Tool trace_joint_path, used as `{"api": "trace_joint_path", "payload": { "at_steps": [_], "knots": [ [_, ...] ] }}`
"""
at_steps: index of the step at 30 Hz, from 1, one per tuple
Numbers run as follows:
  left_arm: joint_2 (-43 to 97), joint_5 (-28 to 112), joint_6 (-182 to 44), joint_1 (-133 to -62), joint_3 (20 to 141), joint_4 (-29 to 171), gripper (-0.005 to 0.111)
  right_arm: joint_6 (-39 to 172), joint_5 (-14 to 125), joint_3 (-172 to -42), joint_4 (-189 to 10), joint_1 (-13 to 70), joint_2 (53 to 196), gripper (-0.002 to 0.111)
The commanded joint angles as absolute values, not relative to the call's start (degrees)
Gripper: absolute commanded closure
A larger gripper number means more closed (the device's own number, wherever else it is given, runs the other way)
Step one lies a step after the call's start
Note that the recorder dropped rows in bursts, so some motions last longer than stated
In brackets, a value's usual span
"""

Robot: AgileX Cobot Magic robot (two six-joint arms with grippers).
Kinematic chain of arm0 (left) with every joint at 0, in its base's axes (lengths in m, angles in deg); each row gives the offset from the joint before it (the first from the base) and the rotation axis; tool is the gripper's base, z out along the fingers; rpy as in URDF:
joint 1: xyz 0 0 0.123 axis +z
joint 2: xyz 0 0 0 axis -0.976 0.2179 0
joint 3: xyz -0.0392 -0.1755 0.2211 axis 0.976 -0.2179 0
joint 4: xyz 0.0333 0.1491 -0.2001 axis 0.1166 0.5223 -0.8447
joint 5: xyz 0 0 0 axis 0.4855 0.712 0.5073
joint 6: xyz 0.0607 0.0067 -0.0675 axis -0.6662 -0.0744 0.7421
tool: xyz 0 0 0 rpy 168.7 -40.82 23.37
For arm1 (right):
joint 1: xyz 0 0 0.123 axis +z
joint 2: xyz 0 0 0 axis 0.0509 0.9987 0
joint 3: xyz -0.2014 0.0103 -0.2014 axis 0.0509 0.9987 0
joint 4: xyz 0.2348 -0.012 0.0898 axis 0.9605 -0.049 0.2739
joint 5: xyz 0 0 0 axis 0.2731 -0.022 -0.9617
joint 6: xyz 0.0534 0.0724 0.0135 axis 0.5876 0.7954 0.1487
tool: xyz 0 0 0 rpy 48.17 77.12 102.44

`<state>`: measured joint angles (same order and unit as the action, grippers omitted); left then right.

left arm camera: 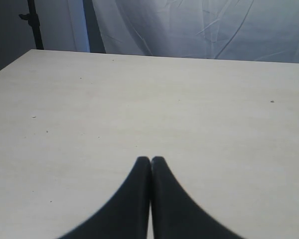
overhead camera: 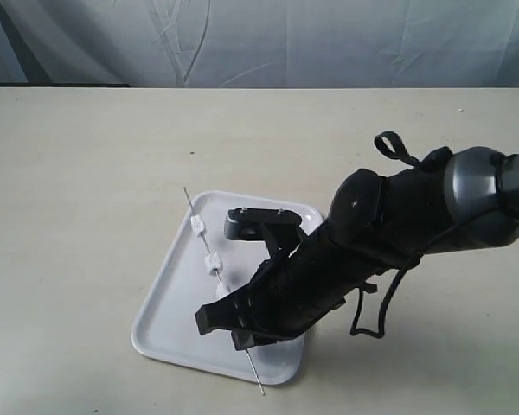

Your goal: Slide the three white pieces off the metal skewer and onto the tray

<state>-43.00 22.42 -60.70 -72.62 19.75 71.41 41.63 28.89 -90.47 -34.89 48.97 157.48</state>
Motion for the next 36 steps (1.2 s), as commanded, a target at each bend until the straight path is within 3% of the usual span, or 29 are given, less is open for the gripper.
{"api": "trace_joint_path", "payload": {
  "at_steps": [1,15,21,25,28,31,36],
  "knots": [
    [-43.09,22.85,-60.83,-72.39,19.55,71.41,0.107,41.41,29.73,-90.22,-38.12,48.91,154.25,0.109],
    [-43.09,26.86,-61.96,-72.39,19.55,75.61,0.107,53.75,21.33,-90.22,-56.52,48.91,147.42,0.109],
    [-43.09,44.89,-56.07,-72.39,19.55,37.82,0.107,58.04,19.79,-90.22,-63.84,48.91,146.05,0.109],
    [-43.09,54.41,-56.07,-72.39,19.55,27.89,0.107,59.34,16.96,-90.22,-67.11,48.91,145.64,0.109],
    [-43.09,46.63,-56.26,-72.39,21.40,31.80,0.107,60.41,16.23,-90.22,-68.66,48.91,145.64,0.109],
    [-42.44,30.19,-57.08,-72.39,26.31,43.76,0.107,60.42,17.06,-90.22,-68.68,48.91,145.64,0.109],
    [-33.18,17.86,-65.91,-72.39,33.05,33.16,0.107,60.42,17.15,-90.22,-68.57,48.91,145.64,0.109]
  ]
}}
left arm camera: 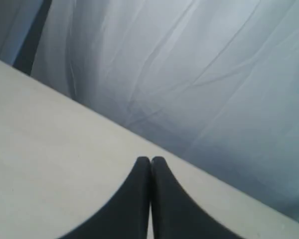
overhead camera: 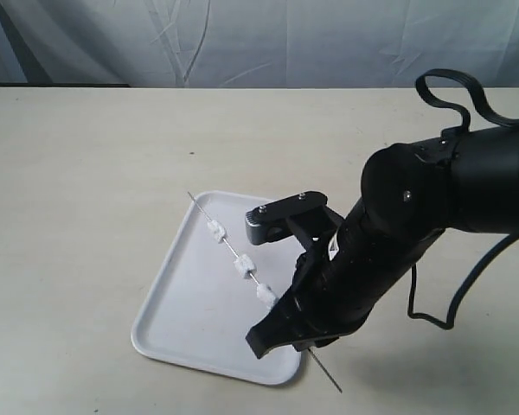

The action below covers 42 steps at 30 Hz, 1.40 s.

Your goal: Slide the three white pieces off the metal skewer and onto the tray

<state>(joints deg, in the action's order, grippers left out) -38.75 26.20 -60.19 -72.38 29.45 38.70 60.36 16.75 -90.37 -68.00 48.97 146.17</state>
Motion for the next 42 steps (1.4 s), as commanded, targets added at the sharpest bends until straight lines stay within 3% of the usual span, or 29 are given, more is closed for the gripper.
{"api": "trace_joint_path", "payload": {
  "at_steps": [1,4,8,13,23,32,37,42],
  "knots": [
    [-30.66,14.17,-68.44,-72.39,34.14,31.04,0.107,60.42,17.15,-90.22,-68.57,48.91,145.64,0.109],
    [-18.20,0.35,-84.10,-72.39,35.67,14.59,0.107,60.96,17.14,-90.22,-68.30,48.91,145.64,0.109],
    [-3.25,2.01,-91.14,-72.39,35.67,-5.12,0.107,63.09,16.69,-90.22,-68.10,48.91,145.64,0.109],
    [15.09,-8.16,-111.21,-72.39,30.72,-28.53,0.107,65.17,17.38,-90.19,-65.66,48.91,145.64,0.109],
    [26.87,-13.38,-126.38,-72.39,28.73,-28.53,0.105,65.32,16.22,-90.09,-62.36,49.26,145.64,0.109],
    [34.37,-14.07,-132.99,-72.39,33.77,-28.53,0.069,65.32,16.16,-90.09,-62.09,49.26,145.64,0.109],
    [40.98,-18.39,-133.28,-75.48,39.14,-28.53,0.069,65.32,17.65,-90.09,-60.25,49.26,145.64,0.109],
    [49.56,-13.03,-135.25,-82.64,43.66,-28.53,0.069,65.47,18.56,-90.09,-56.11,49.29,145.64,0.109]
  ]
}}
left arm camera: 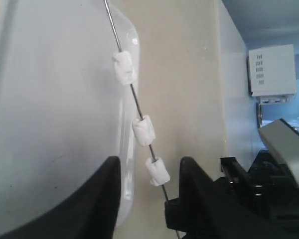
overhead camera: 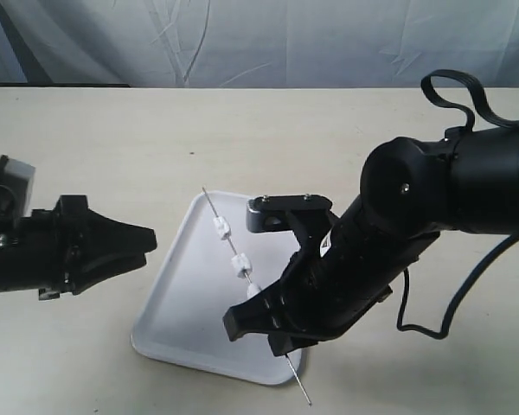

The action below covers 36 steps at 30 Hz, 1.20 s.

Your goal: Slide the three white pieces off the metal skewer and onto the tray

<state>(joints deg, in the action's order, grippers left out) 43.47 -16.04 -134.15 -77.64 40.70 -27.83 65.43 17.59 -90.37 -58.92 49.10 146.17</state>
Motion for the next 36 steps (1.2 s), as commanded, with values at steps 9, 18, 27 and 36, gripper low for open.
{"api": "trace_joint_path", "payload": {
  "at_steps": [9,18,27,36],
  "knots": [
    [57.74,-16.12,-135.10,-85.01,51.73,-28.53,0.069,68.37,19.80,-90.09,-51.93,50.97,145.64,0.109],
    [57.74,-16.04,-134.29,-85.01,53.54,-28.53,0.069,76.13,25.94,-90.09,-51.93,56.65,145.64,0.109],
    [57.74,-11.33,-131.37,-85.01,53.42,-28.53,0.068,83.48,25.94,-90.09,-58.26,56.65,145.64,0.109],
    [62.12,-17.14,-131.48,-85.01,53.60,-28.53,0.059,83.48,25.10,-90.09,-56.04,57.91,145.64,0.109]
  ]
}}
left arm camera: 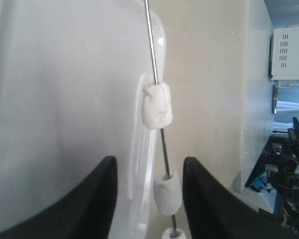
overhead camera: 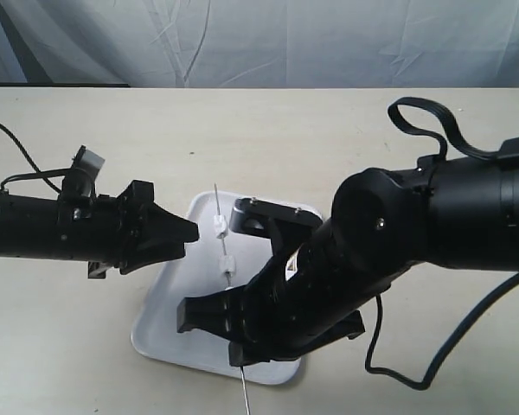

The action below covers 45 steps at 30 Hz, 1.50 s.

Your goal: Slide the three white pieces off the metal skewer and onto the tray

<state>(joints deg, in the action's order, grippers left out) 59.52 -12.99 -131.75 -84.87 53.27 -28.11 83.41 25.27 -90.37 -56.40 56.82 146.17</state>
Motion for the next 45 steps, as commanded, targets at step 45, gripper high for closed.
{"api": "trace_joint_path", "payload": {
  "at_steps": [45],
  "knots": [
    [63.59,-17.03,-131.36,-85.01,54.99,-28.53,0.084,83.35,27.31,-90.09,-49.88,62.37,145.64,0.109]
  ]
}}
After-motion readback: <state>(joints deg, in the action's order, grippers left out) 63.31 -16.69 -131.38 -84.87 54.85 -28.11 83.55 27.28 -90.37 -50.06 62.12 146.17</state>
